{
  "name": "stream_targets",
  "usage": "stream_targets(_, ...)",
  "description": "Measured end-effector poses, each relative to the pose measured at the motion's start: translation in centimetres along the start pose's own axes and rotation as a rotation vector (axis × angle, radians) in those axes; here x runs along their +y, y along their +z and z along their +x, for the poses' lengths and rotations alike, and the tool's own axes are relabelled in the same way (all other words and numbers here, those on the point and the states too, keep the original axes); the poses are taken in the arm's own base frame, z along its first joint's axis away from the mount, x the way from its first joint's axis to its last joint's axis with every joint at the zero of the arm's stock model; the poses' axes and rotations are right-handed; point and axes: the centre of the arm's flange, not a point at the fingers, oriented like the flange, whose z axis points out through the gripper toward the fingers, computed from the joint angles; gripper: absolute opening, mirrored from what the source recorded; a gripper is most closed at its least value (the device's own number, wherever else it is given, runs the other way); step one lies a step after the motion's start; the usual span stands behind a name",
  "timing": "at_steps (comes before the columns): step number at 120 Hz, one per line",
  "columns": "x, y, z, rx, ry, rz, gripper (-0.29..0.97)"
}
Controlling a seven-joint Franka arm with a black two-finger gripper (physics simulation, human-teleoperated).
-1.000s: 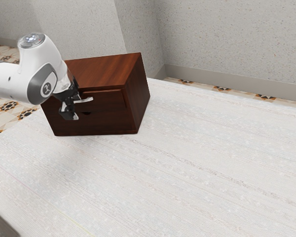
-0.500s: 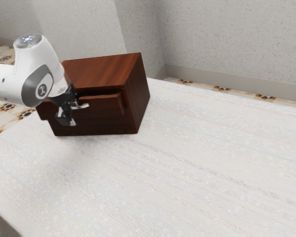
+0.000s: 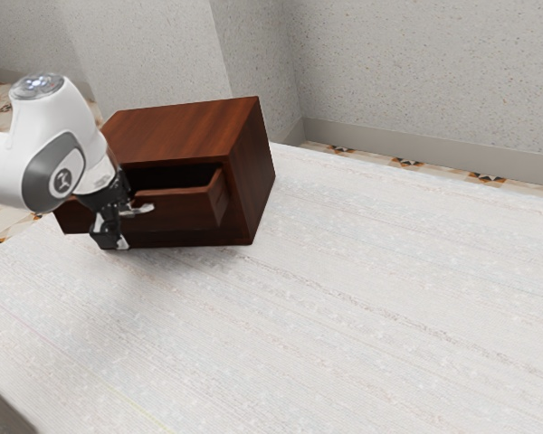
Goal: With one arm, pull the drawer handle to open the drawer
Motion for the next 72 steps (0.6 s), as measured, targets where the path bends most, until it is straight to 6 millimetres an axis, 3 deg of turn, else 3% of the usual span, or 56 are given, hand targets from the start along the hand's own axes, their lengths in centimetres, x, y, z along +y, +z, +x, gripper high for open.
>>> stream_targets(46,-2.3,-1.3,0.4,0.009,-0.008,0.001,0.40)
stream_targets(72,-2.7,-1.9,-0.7,-0.001,0.007,0.003,0.40)
